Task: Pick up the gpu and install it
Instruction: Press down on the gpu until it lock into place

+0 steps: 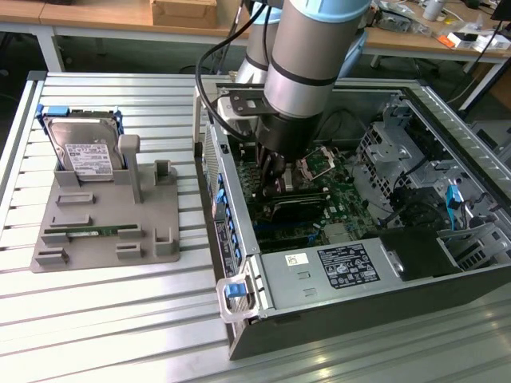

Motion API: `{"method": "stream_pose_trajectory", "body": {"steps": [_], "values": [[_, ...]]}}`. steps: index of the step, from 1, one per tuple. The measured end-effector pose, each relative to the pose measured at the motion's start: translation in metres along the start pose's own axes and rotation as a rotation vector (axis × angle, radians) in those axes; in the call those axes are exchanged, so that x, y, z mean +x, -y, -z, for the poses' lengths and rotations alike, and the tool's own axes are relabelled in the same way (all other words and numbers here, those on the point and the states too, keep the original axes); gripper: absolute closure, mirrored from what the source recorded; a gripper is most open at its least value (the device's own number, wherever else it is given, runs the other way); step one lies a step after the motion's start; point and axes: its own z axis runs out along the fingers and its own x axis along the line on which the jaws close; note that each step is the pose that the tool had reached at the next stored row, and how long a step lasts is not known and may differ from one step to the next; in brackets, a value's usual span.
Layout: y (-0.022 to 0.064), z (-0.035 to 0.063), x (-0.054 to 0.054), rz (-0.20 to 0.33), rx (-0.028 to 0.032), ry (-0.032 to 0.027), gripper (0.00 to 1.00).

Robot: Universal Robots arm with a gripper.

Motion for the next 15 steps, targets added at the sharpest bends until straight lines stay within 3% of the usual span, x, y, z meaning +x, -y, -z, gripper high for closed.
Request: {"method": "stream_pose_trajectory", "body": {"steps": [9,10,12,15], "values": [[0.0001,-0.0036,0.0,0.0,-0.0001,0.0013,0.89],[0.0002,-0.0019,0.0,0.0,0.0013,0.0039,0.89],[0.0005,0.0141,0.0,0.0,0.0001,0.0021,0.89],[0.0063,0.0224,0.001,0.0,0.0001,0.0033,0.89]]}}
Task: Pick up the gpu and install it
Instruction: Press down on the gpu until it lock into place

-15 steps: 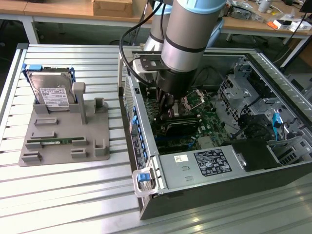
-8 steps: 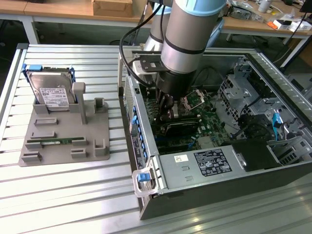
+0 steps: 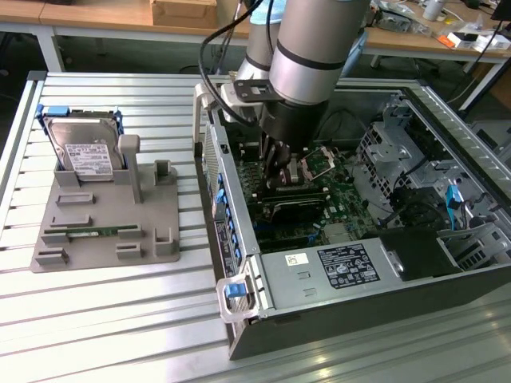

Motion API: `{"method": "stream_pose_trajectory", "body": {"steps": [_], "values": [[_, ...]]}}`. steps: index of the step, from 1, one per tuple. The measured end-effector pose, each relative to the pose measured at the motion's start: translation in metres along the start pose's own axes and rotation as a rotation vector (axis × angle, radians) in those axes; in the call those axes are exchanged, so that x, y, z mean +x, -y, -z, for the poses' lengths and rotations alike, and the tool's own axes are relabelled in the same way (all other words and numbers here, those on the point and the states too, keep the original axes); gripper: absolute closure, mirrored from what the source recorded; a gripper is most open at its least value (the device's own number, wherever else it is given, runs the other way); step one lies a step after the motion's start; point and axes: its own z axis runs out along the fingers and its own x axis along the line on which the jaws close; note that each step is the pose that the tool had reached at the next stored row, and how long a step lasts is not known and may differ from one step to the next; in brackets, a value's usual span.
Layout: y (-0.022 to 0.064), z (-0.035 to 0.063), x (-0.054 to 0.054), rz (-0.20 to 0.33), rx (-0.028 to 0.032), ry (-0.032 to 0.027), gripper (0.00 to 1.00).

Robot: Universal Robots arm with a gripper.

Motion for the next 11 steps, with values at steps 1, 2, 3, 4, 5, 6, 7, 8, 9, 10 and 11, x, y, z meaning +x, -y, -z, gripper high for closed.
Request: {"method": "stream_pose_trajectory", "body": {"steps": [1,2,3,4,5,6,7,8,9,10,11], "values": [[0.0079,0.0005,0.0,0.0,-0.0005,0.0017,0.89],[0.0186,0.0009,0.0,0.0,-0.0016,0.0044,0.89],[0.0266,0.0016,0.0,0.0,-0.002,0.0066,0.89],[0.0328,0.0028,0.0,0.0,-0.002,0.0084,0.89],[0.0475,0.0045,0.0,0.0,-0.0042,0.0134,0.89],[0.0546,0.0046,0.001,0.001,-0.0111,0.0134,0.89],[0.0651,0.0035,0.002,0.001,-0.0254,0.0142,0.89],[0.0699,0.0022,0.003,0.001,-0.0344,0.0142,0.89],[0.0746,-0.0001,0.005,0.001,-0.0443,0.0148,0.89],[0.0789,-0.0023,0.007,0.001,-0.0537,0.0155,0.89],[0.0827,-0.0037,0.007,0.001,-0.0622,0.0155,0.89]]}}
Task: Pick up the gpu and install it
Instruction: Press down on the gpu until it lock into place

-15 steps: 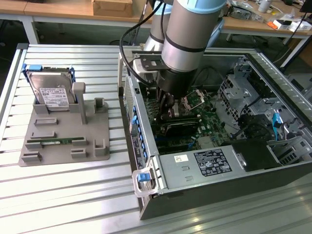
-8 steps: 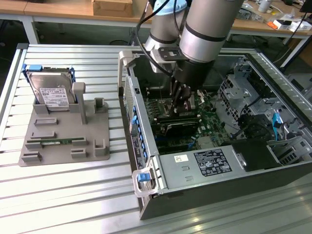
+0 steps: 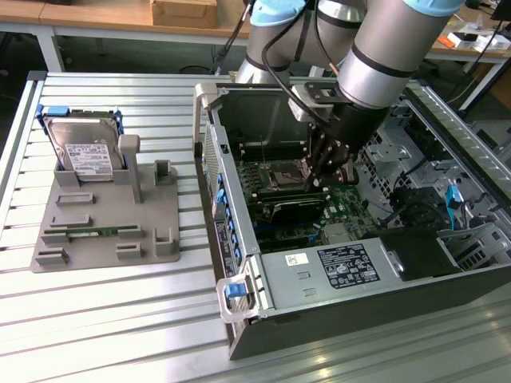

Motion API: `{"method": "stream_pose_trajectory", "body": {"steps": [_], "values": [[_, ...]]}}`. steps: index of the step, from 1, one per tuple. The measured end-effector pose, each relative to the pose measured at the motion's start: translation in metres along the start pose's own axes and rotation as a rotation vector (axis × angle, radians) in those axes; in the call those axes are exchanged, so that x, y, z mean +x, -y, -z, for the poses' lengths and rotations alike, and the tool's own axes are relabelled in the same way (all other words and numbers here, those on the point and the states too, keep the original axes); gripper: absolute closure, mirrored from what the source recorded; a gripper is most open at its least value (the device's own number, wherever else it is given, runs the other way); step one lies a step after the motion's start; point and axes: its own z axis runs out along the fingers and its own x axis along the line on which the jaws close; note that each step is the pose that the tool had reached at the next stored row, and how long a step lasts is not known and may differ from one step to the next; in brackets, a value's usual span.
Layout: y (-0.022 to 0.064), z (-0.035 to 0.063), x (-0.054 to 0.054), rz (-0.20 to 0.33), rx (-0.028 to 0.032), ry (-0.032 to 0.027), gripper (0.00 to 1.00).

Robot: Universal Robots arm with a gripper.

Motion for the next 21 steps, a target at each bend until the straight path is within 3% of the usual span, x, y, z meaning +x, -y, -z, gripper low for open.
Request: {"method": "stream_pose_trajectory", "body": {"steps": [2,4,9,10,14,16,19,21], "values": [[0.0059,-0.0027,0.0,0.0,-0.0163,0.0006,0.89],[0.0072,-0.0057,0.001,0.001,-0.0244,0.0015,0.89],[0.0128,-0.0173,0.001,0.002,-0.0558,0.0022,0.89],[0.0137,-0.0182,0.001,0.002,-0.0596,0.0032,0.89],[0.0163,-0.0205,0.002,0.003,-0.068,0.0087,0.89],[0.0186,-0.0225,0.002,0.003,-0.0757,0.0116,0.89],[0.02,-0.0215,0.002,0.004,-0.0768,0.0222,0.89],[0.0193,-0.01,0.002,0.005,-0.077,0.0235,0.89]]}}
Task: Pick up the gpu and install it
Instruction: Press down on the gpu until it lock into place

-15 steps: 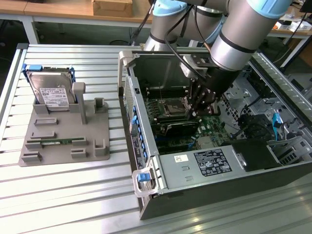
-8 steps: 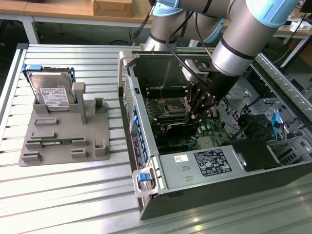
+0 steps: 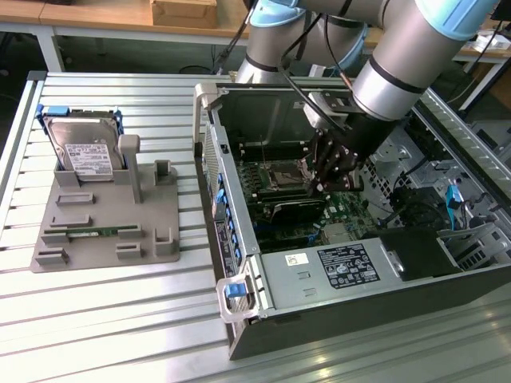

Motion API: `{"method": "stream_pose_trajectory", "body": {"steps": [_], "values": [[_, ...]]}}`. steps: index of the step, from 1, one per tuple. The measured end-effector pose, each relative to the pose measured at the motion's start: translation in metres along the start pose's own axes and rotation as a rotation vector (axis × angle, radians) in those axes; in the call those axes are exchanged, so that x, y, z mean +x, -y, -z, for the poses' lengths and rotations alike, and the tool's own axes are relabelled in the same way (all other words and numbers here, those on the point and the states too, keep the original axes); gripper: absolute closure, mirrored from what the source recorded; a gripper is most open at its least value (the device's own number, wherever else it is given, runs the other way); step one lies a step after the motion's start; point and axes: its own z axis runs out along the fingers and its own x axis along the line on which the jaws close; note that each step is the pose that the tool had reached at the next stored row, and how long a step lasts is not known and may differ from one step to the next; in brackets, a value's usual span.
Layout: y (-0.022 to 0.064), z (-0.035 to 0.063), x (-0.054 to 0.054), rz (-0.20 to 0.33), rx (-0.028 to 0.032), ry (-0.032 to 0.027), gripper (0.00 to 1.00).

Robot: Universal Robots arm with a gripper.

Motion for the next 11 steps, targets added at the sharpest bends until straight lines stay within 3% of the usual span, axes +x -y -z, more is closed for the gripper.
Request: {"method": "stream_pose_trajectory", "body": {"steps": [2,8,11], "values": [[-0.0016,0.0103,0.0,0.0,-0.0001,0.0,0.89],[-0.0122,0.0781,-0.001,0.0,0.0018,-0.0001,0.89],[-0.0127,0.0811,-0.001,0.0,0.0019,0.0012,0.89]]}}
